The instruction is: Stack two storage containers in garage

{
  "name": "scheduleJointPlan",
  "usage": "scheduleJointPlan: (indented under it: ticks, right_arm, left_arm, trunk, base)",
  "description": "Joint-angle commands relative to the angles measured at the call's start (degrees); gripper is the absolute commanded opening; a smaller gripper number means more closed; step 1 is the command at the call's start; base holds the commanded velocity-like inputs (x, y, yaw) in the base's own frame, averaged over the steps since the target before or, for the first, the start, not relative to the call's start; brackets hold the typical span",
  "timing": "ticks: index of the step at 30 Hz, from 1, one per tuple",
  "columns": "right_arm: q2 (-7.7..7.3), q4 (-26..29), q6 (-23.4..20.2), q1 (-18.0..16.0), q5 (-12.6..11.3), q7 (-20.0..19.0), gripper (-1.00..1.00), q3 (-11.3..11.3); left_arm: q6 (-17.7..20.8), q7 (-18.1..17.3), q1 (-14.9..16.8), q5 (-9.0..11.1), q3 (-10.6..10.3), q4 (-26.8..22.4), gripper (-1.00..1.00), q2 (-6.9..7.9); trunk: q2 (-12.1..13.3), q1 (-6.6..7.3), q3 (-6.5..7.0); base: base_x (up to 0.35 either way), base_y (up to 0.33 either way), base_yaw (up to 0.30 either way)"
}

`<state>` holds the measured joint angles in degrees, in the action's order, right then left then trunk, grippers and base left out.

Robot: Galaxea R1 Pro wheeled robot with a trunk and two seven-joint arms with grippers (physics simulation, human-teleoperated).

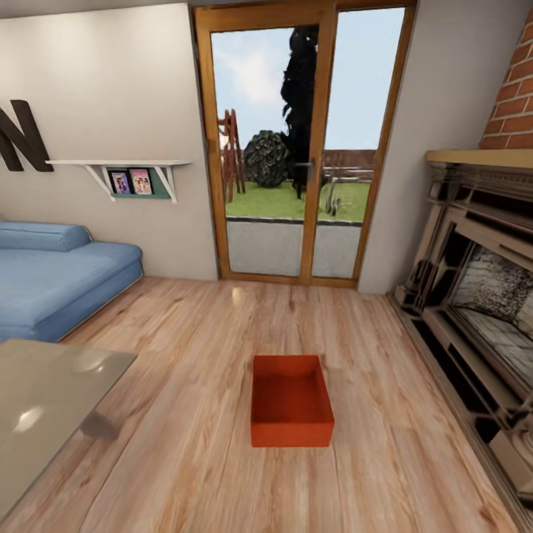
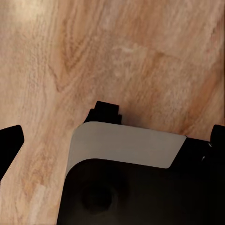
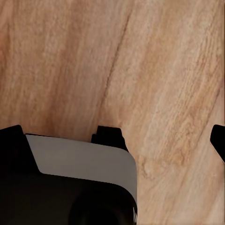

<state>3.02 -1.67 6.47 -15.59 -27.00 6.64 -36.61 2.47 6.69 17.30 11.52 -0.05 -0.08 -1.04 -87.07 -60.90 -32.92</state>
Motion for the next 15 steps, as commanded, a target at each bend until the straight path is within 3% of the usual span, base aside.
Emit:
scheduleJointPlan:
  ticks: [1,15]
  right_arm:
    - [0.05,-0.18,0.30,-0.06,-0.51,0.04,1.00,-0.48]
    - [-0.02,-0.18,0.30,-0.06,-0.51,0.04,1.00,-0.48]
  left_arm:
    - [0.17,0.16,0.05,0.35,-0.04,-0.01,1.00,-0.01]
    - [0.17,0.16,0.03,0.35,-0.04,-0.01,1.00,0.01]
  trunk:
    - [-0.02,-0.03,-0.05]
    - [-0.02,-0.03,-0.05]
  base:
    - [0.322,0.000,0.003]
    - [0.322,0.000,0.000]
